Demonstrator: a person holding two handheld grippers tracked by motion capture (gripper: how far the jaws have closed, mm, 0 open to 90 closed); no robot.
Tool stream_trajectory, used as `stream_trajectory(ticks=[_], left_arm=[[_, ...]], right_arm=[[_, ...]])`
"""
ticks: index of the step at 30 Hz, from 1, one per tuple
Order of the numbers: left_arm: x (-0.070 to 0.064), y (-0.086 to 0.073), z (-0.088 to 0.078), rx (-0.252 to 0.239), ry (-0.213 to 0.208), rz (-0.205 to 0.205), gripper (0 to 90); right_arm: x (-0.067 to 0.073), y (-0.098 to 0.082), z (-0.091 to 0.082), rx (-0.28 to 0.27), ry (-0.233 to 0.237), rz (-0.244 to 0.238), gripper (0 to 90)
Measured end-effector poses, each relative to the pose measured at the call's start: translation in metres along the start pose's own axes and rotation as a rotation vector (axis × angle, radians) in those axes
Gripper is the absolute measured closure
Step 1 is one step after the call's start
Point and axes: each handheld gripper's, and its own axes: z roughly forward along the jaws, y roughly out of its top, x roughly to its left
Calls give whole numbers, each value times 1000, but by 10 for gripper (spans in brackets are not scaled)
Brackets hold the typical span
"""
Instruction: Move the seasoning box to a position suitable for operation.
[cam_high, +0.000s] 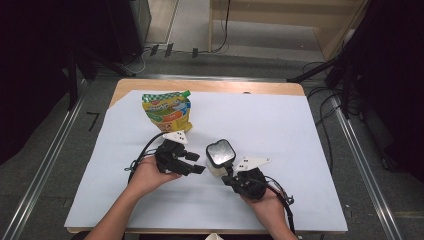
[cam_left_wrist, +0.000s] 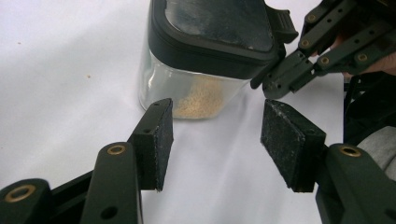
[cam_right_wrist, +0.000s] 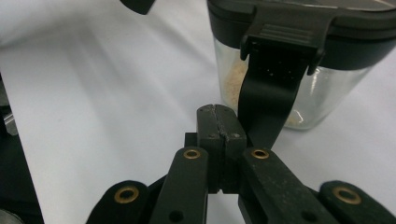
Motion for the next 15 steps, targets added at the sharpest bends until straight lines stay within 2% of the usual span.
stream_trajectory(ticks=[13, 15], left_arm=[[-1, 0, 3, 1, -11, 10, 442], [-1, 0, 4, -8, -9, 16, 437]], right_arm=[[-22, -3, -15, 14, -24, 61, 900], [-31, -4, -18, 12, -35, 79, 900]])
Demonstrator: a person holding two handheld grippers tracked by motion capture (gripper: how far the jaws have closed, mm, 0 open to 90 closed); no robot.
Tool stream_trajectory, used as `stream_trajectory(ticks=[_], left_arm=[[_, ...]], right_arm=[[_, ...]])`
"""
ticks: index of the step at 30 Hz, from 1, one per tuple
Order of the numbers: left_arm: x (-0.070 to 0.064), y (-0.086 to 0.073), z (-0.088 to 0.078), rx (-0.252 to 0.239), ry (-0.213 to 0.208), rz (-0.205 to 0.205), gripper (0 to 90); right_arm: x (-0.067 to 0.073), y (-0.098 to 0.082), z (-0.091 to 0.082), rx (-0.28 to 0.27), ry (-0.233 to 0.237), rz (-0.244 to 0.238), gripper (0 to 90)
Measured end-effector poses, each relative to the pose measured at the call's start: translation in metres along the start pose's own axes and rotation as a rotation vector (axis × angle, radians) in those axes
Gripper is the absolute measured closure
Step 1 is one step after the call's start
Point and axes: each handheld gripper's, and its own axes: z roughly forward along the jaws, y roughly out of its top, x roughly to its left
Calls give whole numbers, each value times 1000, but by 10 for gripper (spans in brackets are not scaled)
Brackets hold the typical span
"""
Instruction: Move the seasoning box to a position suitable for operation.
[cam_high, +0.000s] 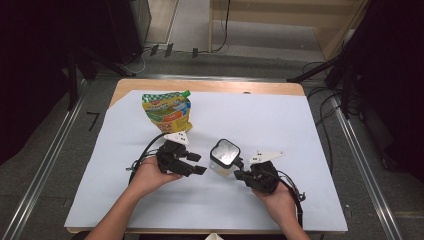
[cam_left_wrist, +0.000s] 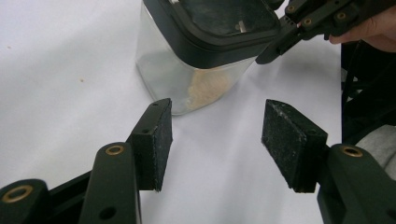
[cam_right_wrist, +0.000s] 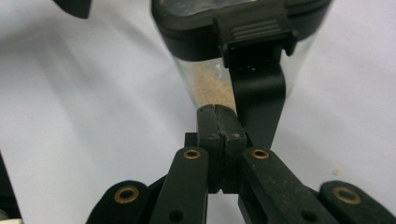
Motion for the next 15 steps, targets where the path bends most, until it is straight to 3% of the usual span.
stream_trajectory(ticks=[5, 10, 15], left_arm=[[3, 1, 1, -34, -10, 6, 405], [5, 2, 0, -26, -9, 20, 389], [7, 4, 0, -20, -32, 3, 376]], right_arm=[[-11, 1, -5, 4, -10, 30, 900], [-18, 1, -6, 4, -13, 42, 900], [-29, 3, -6, 18, -22, 53, 900]])
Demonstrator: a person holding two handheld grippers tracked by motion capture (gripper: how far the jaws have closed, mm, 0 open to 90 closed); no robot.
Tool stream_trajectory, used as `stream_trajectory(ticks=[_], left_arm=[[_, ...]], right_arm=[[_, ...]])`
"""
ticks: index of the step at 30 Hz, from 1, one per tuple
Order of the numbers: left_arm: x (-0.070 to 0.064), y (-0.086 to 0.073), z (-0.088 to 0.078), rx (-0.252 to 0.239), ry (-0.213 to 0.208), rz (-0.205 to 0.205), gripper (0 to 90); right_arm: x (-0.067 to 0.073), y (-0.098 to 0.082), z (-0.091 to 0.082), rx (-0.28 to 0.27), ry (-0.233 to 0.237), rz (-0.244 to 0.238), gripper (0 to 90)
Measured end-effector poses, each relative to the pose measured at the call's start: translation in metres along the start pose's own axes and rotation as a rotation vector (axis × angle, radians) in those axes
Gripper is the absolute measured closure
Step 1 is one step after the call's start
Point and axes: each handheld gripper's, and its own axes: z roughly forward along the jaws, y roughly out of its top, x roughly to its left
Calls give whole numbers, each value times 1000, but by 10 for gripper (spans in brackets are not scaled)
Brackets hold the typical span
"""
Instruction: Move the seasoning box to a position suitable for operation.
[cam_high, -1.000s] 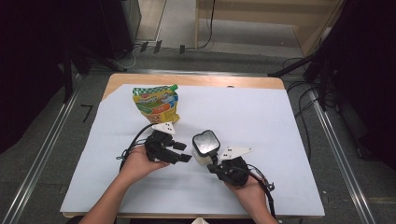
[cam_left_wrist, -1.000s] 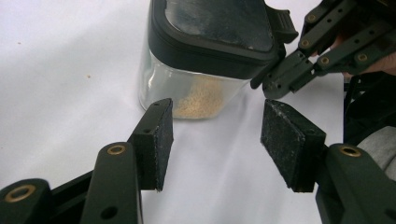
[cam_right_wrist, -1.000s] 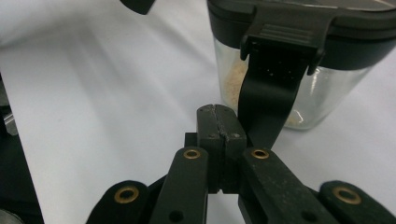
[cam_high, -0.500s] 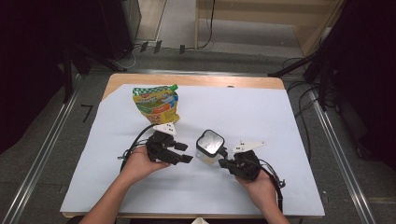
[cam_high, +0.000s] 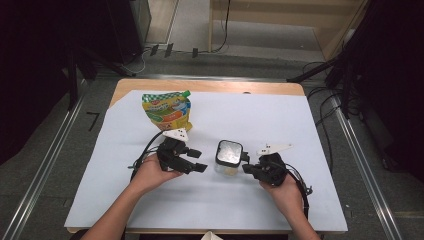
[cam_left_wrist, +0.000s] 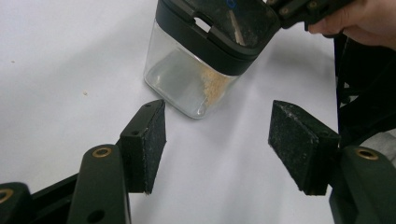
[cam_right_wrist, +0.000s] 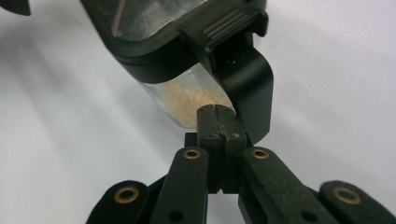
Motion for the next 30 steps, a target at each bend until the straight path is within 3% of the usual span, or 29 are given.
stream_trajectory(ticks=[8, 13, 18, 20, 21, 25, 30], left_arm=[[-1, 9, 8, 26, -49, 4, 284], [3, 19, 18, 33, -57, 17, 244], [5, 31, 24, 36, -54, 47, 210], [5, 35, 27, 37, -62, 52, 194], [4, 38, 30, 45, -66, 67, 167], [5, 41, 35, 48, -69, 88, 141], [6, 42, 41, 47, -50, 110, 141]], right_arm=[[-8, 3, -1, 11, -13, -11, 900], [-18, 9, 0, 7, -19, -3, 900], [-24, 12, -1, 3, 11, 22, 900], [-24, 14, -3, 1, 20, 20, 900], [-24, 17, -7, 8, 24, -9, 900], [-26, 20, -13, 26, 14, -49, 900], [-33, 15, -22, 1, -9, -31, 900]])
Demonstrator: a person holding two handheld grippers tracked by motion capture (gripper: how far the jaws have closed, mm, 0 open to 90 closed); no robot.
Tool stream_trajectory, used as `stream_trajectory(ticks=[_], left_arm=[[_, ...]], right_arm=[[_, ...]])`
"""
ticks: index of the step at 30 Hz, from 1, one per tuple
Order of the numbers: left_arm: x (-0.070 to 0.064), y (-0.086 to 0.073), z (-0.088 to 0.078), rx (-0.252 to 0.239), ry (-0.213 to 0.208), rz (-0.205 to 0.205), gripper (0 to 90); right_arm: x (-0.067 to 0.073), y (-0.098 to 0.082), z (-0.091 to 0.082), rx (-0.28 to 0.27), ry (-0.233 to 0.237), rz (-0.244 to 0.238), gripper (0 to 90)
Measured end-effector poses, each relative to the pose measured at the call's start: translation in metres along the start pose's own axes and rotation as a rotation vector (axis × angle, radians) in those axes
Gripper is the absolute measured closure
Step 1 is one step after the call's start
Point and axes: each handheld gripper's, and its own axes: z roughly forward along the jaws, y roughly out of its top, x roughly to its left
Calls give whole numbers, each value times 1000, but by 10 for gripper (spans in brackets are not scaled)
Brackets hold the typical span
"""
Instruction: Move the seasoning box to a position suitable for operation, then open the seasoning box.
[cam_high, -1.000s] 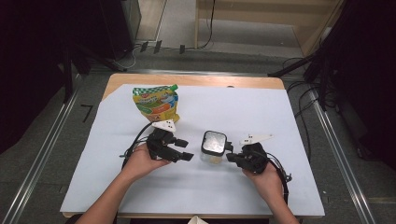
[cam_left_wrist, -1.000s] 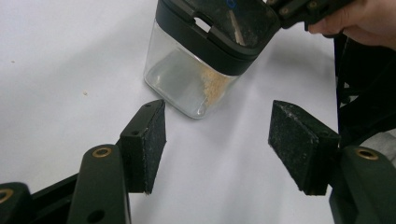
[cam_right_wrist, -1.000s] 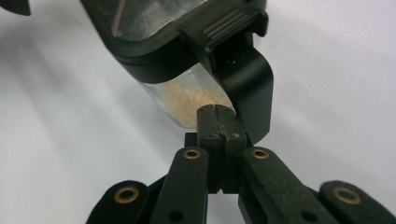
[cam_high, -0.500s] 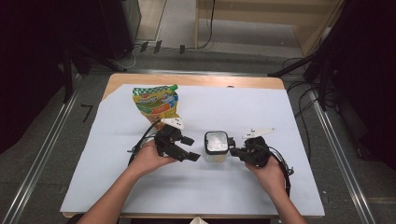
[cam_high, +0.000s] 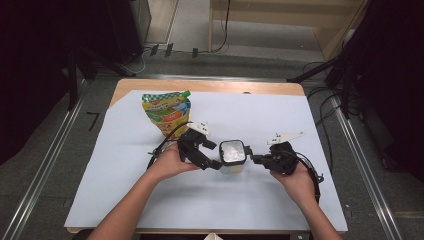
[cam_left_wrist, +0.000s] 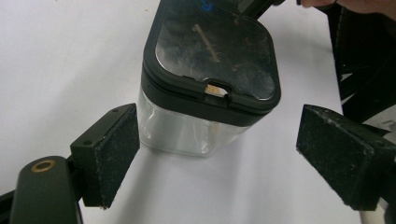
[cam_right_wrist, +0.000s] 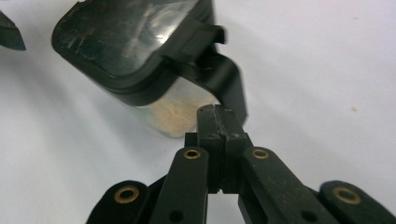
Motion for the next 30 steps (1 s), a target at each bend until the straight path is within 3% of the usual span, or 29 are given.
stream_trajectory(ticks=[6, 19, 30], left_arm=[[0, 0, 7, 9, 8, 7, 144], [-2, 0, 22, -14, 46, 23, 150], [-4, 2, 21, -25, 59, 13, 152]], right_arm=[[-10, -2, 1, -20, -32, 29, 900], [-4, 3, 9, -33, -59, 25, 900], [-3, 3, 9, -32, -71, 27, 900]])
